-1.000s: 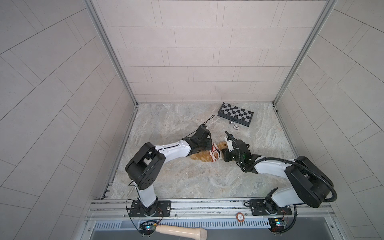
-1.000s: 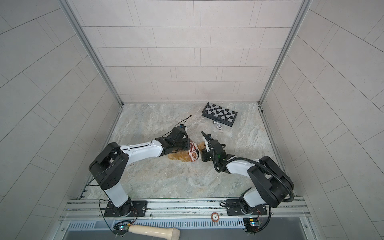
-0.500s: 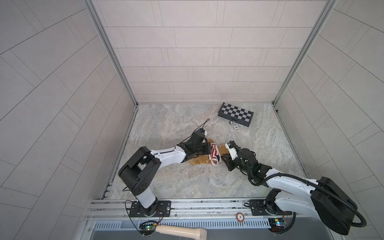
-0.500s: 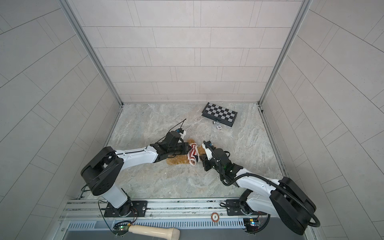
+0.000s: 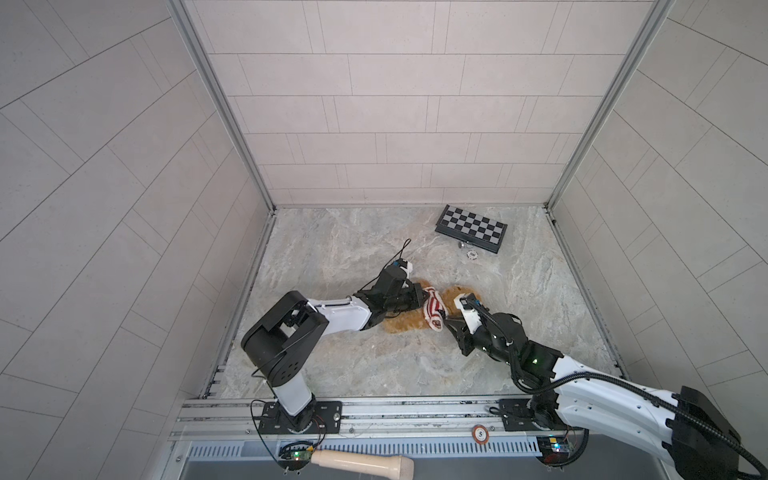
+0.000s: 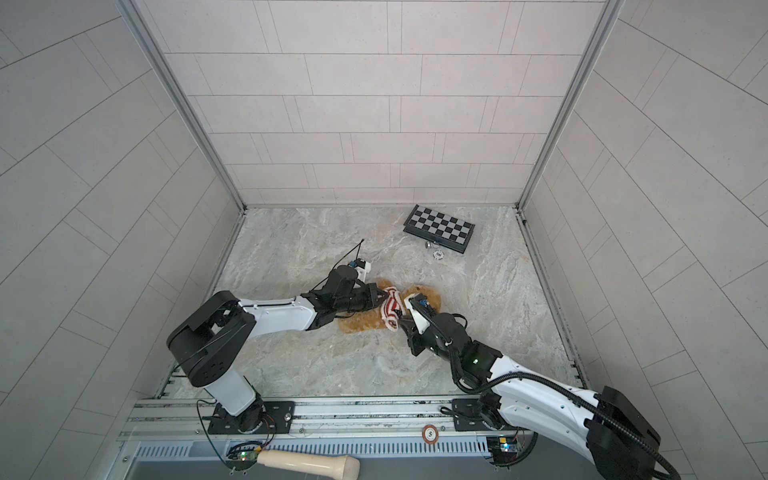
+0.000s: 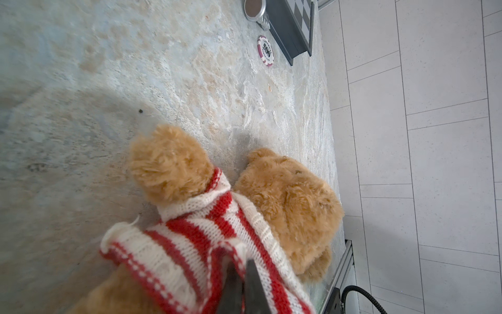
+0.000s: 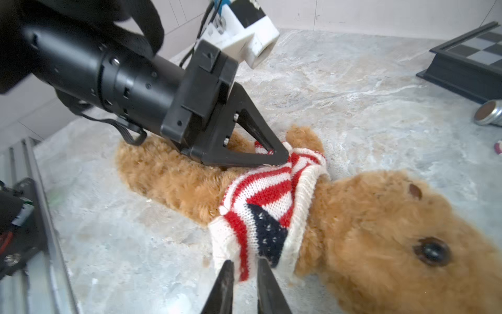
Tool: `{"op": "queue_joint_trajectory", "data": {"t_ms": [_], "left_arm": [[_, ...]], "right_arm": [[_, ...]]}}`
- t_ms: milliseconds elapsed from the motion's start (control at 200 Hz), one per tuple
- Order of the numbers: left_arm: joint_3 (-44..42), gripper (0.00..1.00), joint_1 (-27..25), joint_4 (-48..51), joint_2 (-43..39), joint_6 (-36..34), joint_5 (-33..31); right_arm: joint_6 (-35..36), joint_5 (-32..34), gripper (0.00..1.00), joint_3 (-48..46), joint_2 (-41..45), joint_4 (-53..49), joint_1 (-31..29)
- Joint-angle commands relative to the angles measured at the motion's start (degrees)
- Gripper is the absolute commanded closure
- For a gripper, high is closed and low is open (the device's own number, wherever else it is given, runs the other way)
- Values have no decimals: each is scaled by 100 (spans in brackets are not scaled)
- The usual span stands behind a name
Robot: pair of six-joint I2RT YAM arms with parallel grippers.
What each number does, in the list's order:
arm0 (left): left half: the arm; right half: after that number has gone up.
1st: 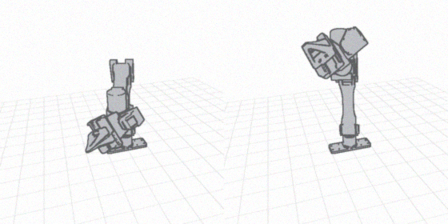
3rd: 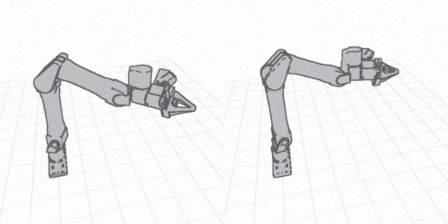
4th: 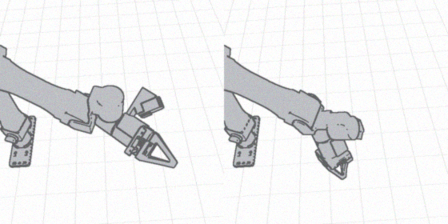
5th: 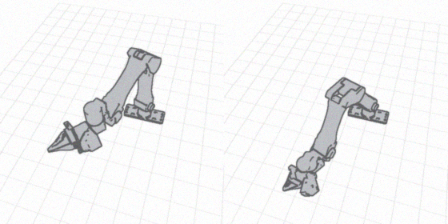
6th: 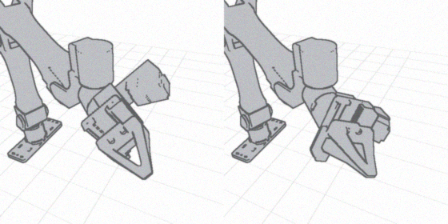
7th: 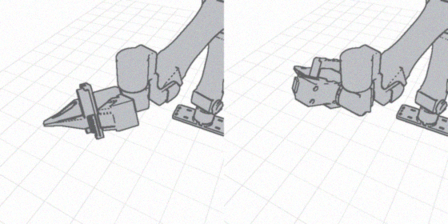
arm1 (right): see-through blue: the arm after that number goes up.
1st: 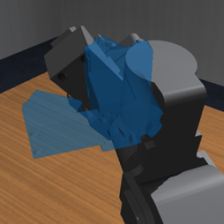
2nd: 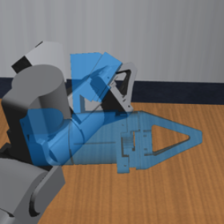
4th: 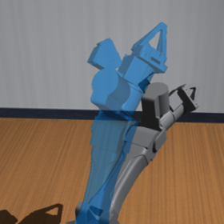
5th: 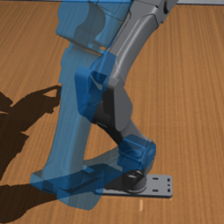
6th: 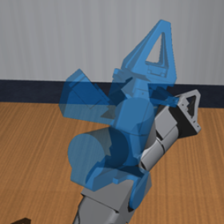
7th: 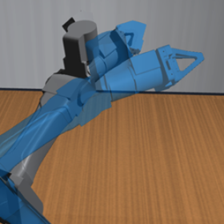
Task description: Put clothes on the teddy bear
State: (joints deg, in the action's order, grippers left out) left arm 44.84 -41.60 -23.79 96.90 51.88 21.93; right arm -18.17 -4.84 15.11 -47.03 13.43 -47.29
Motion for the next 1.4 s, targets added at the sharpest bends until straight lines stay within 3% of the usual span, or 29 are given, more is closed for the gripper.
{"op": "queue_joint_trajectory", "data": {"t_ms": [0, 150, 325, 501, 1016, 1226, 1392], "left_arm": [[-36, 100, -65, -60, -40, 44, 37], [16, 100, -102, -83, -17, 78, 24], [-10, 100, -155, -108, -43, 110, -18], [-15, 100, -172, -74, -90, 99, -3], [1, 100, -326, -29, -135, 173, 45], [-16, 100, -354, 10, -212, 165, 49], [-54, 100, -383, 2, -233, 180, 57]], "right_arm": [[93, 38, 86, -37, 191, -74, -176], [333, 163, 96, 24, 15, -315, -588], [395, 690, 100, 35, -277, 35, -751], [338, 1239, 100, 151, -648, 205, -747], [334, 1898, 100, 509, -1275, 412, -721], [80, 2048, 94, 469, -1278, 420, -578], [-149, 1727, 85, 405, -1221, 450, -308]]}}
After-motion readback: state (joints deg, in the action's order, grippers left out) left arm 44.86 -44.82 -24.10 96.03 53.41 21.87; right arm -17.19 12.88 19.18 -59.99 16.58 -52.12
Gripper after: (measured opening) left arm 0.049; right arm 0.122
